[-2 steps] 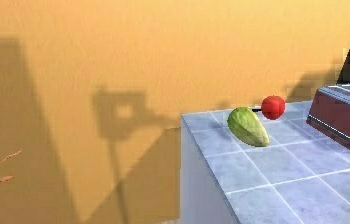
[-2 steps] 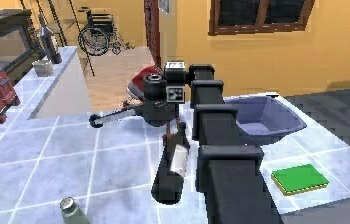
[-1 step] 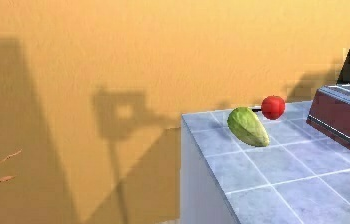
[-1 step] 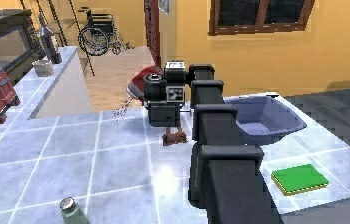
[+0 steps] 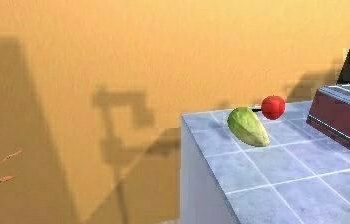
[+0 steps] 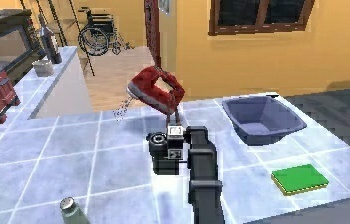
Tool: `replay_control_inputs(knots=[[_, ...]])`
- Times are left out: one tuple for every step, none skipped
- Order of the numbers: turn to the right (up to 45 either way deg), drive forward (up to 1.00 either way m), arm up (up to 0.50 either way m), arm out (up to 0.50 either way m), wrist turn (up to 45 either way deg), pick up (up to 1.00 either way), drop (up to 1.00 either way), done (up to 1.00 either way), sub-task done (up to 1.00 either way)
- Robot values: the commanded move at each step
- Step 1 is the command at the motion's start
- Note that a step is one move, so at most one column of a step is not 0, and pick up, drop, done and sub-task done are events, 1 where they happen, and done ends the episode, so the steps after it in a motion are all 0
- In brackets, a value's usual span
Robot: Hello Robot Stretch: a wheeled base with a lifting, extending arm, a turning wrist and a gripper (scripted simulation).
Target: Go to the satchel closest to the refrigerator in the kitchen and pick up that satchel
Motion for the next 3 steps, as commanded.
replay_control_inputs(knots=[[0.0, 0.0, 0.0, 0.0, 0.0, 1.0, 0.0, 0.0, 0.0], [0.0, 0.0, 0.1, 0.0, 0.0, 0.0, 0.0, 0.0, 0.0], [0.0, 0.0, 0.0, 0.0, 0.0, 0.0, 0.0, 1.0, 0.0]])
